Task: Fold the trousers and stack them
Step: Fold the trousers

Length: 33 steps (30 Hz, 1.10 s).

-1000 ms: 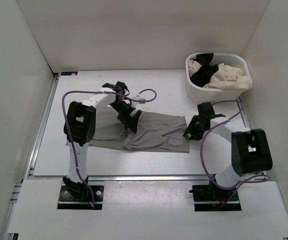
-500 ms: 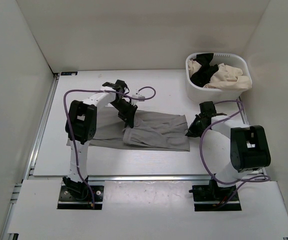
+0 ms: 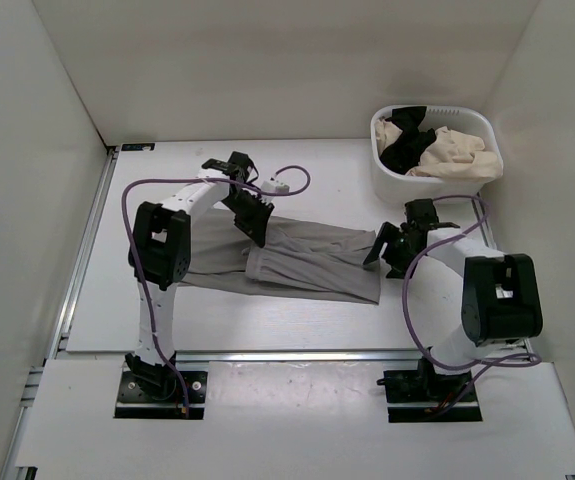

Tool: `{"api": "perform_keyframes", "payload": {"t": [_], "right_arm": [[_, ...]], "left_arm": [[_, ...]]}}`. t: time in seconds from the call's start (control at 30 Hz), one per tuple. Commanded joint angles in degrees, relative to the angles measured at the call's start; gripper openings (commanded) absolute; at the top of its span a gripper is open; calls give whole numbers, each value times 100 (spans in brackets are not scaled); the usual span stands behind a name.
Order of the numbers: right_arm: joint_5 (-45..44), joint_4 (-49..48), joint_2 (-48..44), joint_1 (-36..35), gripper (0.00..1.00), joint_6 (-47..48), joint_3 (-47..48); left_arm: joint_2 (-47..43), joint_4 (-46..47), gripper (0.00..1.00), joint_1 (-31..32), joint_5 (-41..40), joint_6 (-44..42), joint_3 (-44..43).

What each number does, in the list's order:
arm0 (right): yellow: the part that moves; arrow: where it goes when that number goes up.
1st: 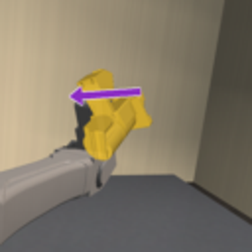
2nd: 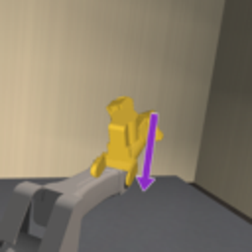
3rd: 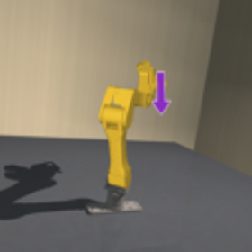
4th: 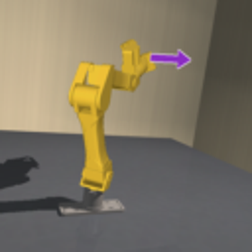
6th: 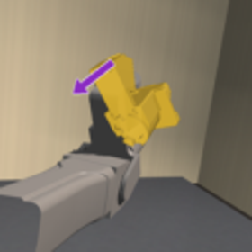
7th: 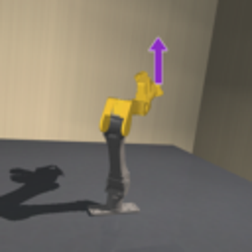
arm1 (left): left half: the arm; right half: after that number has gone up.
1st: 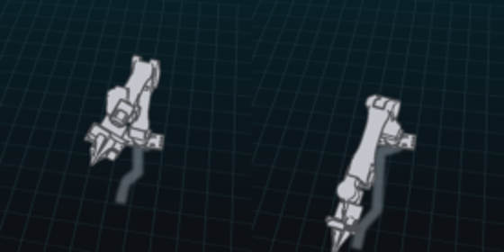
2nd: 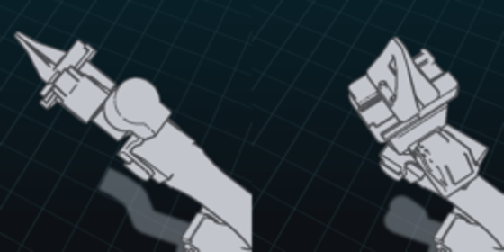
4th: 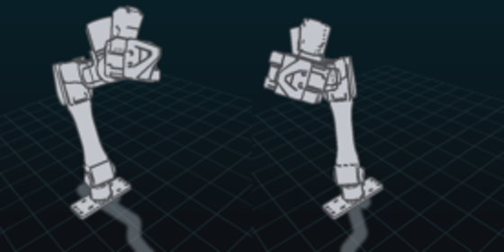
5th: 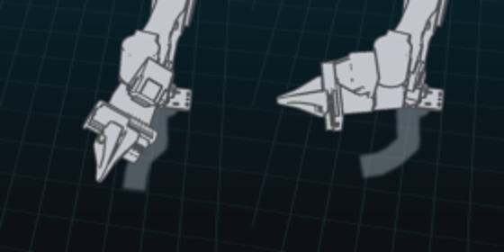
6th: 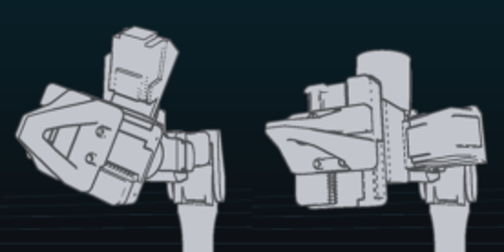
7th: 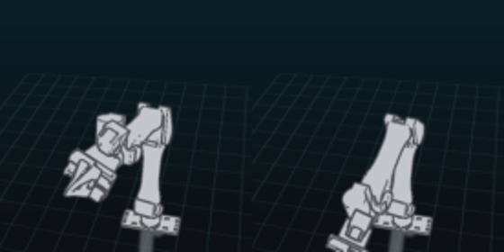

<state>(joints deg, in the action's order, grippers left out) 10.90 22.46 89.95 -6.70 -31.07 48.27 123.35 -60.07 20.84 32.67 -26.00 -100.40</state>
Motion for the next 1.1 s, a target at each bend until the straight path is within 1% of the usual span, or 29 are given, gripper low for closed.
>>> {"api": "perform_keyframes", "payload": {"t": [0.0, 0.07, 0.1, 0.13, 0.23, 0.27, 0.33, 0.37, 0.4, 0.47, 0.5, 0.57, 0.6, 0.67, 0.77, 0.8, 0.83, 0.87, 0.9, 0.93, 1.0, 1.07], "right_arm": [[-211, -102, 601, 37, 79, 513, 235], [-132, 74, 918, -24, 73, 575, 419], [-62, 144, 997, -103, 67, 576, 420], [17, 145, 1050, -164, 54, 576, 420], [333, 84, 1156, -218, 36, 524, 367], [334, 83, 1156, -218, 18, 523, 367], [334, 83, 1156, -166, 3, 461, 315], [334, 136, 1156, -165, 0, 461, 315], [334, 136, 1104, -8, 0, 409, 314], [334, 380, 946, 194, 0, 409, 402], [265, 521, 789, 274, 0, 478, 472], [89, 1020, 560, 545, 0, 567, 726], [-25, 1206, 297, 651, 0, 637, 815], [-219, 1751, 50, 994, 0, 812, 973], [-272, 2244, -363, 1398, 0, 1129, 1342], [-324, 2585, -425, 1478, 0, 1208, 1456], [-377, 2788, -478, 1557, 0, 1278, 1762], [-586, 3008, -557, 1671, 0, 1409, 1947], [-736, 3410, -558, 1672, 0, 1463, 2132], [-938, 3606, -636, 1724, 0, 1516, 2317], [-1438, 4071, -707, 1725, 0, 1516, 2835], [-1607, 4362, -760, 1725, 0, 1516, 3195]], "left_arm": [[-39, -13, 15, -27, -138, 42, -173], [31, -13, 16, -27, -138, 103, -173], [31, -13, 18, -27, -138, 104, -173], [31, -13, 22, -27, -138, 104, -173], [31, -13, 26, -150, -138, 157, -173], [31, -13, 26, -150, -138, 157, -173], [31, -13, 32, -264, -138, 209, -173], [31, -13, 39, -265, -138, 209, -173], [31, -135, 53, -317, -190, 131, -173], [-91, -337, 63, -475, -42, 69, -295], [-153, -434, 74, -554, 194, -97, -296], [-363, -802, 89, -869, 424, -230, -357], [-443, -909, 100, -976, 503, -282, -357], [-653, -1085, 100, -1257, 566, -388, -410], [-838, -1085, 100, -1477, 92, -327, -61], [-926, -868, 100, -1478, -22, -327, 63], [-927, -744, 100, -1556, -128, -240, 195], [-927, -630, 100, -1557, -433, -74, 431], [-927, -515, 100, -1557, -593, 15, 521], [-848, -357, 100, -1557, -699, 68, 582], [-603, -356, 100, -1557, -762, 183, 583], [-435, -356, 100, -1557, -404, 244, 531]]}}
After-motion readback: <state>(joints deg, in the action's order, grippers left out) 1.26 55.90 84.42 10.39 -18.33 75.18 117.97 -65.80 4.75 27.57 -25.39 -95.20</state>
